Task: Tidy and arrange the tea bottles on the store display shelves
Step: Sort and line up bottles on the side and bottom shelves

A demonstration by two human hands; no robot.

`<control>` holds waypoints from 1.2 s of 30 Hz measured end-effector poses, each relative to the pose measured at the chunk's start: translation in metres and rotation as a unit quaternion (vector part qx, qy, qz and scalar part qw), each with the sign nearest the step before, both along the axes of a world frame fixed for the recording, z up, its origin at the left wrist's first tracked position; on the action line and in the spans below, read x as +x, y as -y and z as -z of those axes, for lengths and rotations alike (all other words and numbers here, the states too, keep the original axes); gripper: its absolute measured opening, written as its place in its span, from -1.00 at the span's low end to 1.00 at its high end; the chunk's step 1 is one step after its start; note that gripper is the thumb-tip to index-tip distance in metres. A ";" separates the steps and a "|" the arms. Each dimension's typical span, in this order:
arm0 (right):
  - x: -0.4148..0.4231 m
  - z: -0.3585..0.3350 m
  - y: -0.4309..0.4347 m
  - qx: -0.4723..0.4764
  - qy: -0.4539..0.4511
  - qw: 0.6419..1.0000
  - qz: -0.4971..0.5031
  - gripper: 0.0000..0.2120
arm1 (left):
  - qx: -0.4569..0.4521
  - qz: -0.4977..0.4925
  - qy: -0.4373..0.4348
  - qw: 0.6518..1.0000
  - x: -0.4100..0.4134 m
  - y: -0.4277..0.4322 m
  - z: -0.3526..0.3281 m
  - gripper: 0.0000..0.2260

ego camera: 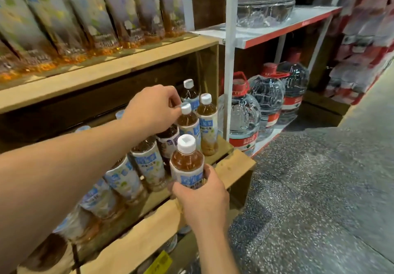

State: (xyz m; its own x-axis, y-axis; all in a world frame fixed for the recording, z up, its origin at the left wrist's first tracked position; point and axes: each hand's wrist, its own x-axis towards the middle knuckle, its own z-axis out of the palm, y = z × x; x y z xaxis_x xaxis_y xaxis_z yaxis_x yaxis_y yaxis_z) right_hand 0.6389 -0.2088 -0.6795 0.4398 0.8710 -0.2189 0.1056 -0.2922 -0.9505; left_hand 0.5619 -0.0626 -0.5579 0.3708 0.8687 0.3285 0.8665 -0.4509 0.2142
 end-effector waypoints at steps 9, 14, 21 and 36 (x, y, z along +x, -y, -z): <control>0.012 0.001 -0.005 -0.015 -0.019 1.000 0.001 -0.26 | -0.092 -0.041 -0.138 0.985 -0.008 -0.026 0.030 -0.80; 0.009 0.002 -0.010 -0.009 -0.017 1.000 0.002 -0.27 | -0.071 -0.031 -0.104 0.992 -0.006 -0.015 0.021 -0.80; -0.001 0.013 -0.022 -0.026 0.007 1.000 -0.003 -0.38 | 0.045 -0.029 -0.037 0.998 -0.023 0.013 -0.031 -0.84; -0.003 0.030 -0.075 0.032 0.019 0.999 0.034 -0.34 | 0.135 -0.014 0.122 0.983 -0.076 0.068 -0.104 -0.82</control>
